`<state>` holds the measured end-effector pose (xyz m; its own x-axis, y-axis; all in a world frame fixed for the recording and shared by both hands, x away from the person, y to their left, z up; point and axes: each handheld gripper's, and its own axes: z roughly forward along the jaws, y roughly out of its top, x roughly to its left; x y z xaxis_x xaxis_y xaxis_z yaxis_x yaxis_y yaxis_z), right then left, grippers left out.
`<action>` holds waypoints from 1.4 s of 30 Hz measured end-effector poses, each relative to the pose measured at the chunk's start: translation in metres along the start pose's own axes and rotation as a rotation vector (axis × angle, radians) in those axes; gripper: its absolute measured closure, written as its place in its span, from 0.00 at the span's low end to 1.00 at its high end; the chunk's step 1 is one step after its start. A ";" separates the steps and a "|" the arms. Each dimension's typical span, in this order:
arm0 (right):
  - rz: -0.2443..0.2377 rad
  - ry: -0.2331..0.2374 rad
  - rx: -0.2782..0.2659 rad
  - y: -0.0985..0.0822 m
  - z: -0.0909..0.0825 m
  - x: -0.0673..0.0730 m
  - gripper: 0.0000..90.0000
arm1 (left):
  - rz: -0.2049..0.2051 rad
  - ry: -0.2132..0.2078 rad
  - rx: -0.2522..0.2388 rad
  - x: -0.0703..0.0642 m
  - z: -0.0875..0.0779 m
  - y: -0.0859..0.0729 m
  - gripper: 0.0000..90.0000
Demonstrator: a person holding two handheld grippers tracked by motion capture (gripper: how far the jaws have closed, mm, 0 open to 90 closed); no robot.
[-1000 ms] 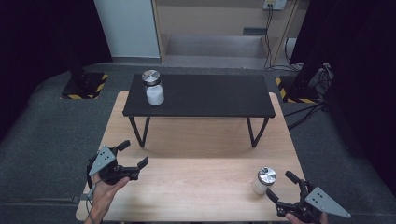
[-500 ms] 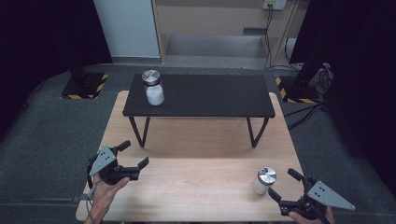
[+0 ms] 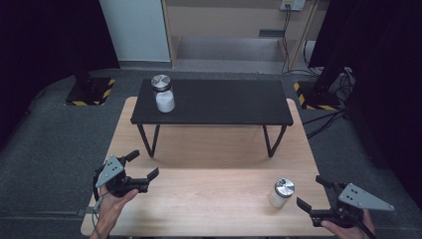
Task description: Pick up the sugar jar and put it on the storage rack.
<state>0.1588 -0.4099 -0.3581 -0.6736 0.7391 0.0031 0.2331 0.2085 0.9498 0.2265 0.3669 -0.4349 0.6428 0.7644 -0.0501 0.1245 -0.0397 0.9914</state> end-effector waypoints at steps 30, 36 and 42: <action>-0.029 0.073 0.163 -0.005 0.054 -0.033 0.07 | 0.003 -0.006 0.004 0.000 0.000 0.000 0.01; -0.025 0.087 0.180 -0.012 0.067 -0.032 0.10 | 0.005 -0.008 0.006 0.000 0.000 0.000 0.01; -0.030 0.098 0.194 -0.015 0.079 -0.032 0.13 | 0.005 -0.008 0.007 0.000 0.000 0.000 0.01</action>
<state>0.2325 -0.3863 -0.3973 -0.7449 0.6670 0.0156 0.3367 0.3556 0.8719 0.2262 0.3668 -0.4350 0.6492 0.7593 -0.0458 0.1261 -0.0480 0.9908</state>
